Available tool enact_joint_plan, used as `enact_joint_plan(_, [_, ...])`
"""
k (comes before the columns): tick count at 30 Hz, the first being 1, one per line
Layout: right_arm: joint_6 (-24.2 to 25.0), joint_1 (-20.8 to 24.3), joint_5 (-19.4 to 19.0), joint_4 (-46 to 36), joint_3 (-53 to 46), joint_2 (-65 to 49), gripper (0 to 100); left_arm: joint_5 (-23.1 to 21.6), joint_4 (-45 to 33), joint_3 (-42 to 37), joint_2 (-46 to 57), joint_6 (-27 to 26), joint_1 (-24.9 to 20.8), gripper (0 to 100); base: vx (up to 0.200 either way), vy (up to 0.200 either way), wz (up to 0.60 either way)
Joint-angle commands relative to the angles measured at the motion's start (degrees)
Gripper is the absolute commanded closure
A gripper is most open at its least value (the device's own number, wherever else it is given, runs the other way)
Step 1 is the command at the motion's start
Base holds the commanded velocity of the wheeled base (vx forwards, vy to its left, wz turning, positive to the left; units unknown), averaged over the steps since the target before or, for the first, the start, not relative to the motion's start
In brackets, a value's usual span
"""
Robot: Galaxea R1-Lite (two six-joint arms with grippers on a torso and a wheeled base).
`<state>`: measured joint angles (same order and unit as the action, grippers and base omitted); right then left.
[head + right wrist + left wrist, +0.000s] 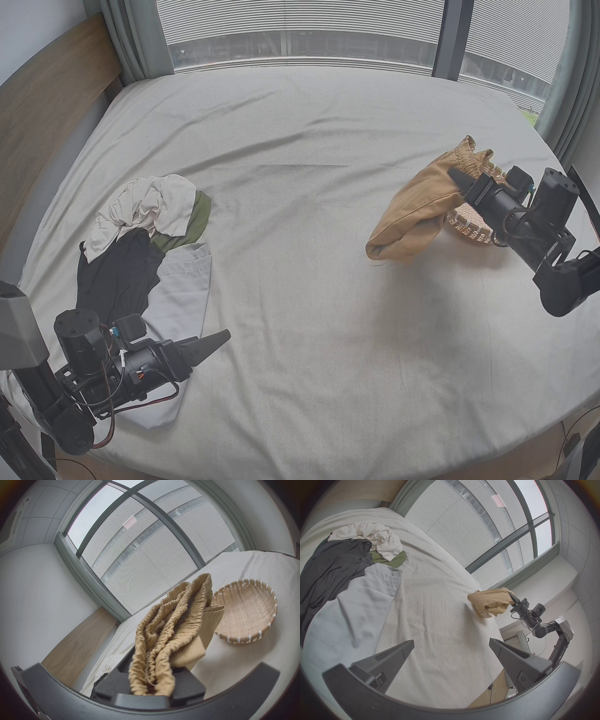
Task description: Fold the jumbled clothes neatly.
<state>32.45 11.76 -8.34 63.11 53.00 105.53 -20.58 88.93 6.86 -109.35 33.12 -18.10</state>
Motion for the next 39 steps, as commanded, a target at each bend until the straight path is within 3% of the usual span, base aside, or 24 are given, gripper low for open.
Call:
enact_joint_plan(1, [-0.6, -3.7, 1.7, -3.5, 8.1, 2.0, 100, 0.0, 0.0, -0.2, 0.0, 0.0, 0.0, 0, 0.0, 0.0, 0.0])
enact_joint_plan(11, [-2.3, -11.9, 4.5, -8.0, 17.7, 6.8, 100, 0.0, 0.0, -0.4, -0.2, 0.2, 0.0, 0, 0.0, 0.0, 0.0])
enact_joint_plan(17, [-5.2, -15.8, 4.6, -7.5, 18.3, 11.5, 100, -0.1, 0.0, -0.4, 0.0, 0.2, 0.0, 0, 0.0, 0.0, 0.0])
enact_joint_plan(25, [-5.7, -17.7, 4.6, -6.3, 16.5, 16.0, 100, -0.1, 0.0, -0.6, 1.1, 0.2, -0.1, 0, 0.0, 0.0, 0.0])
enact_joint_plan(26, [-5.8, -17.7, 4.5, -6.4, 15.4, 15.8, 0, -0.1, 0.0, -0.6, 1.2, 0.2, -0.1, 0, 0.0, 0.0, 0.0])
enact_joint_plan(39, [-10.7, -16.3, 3.9, -10.6, -0.6, 5.9, 0, -0.1, 0.0, -0.4, 1.2, 0.2, -0.7, 0, 0.0, 0.0, 0.0])
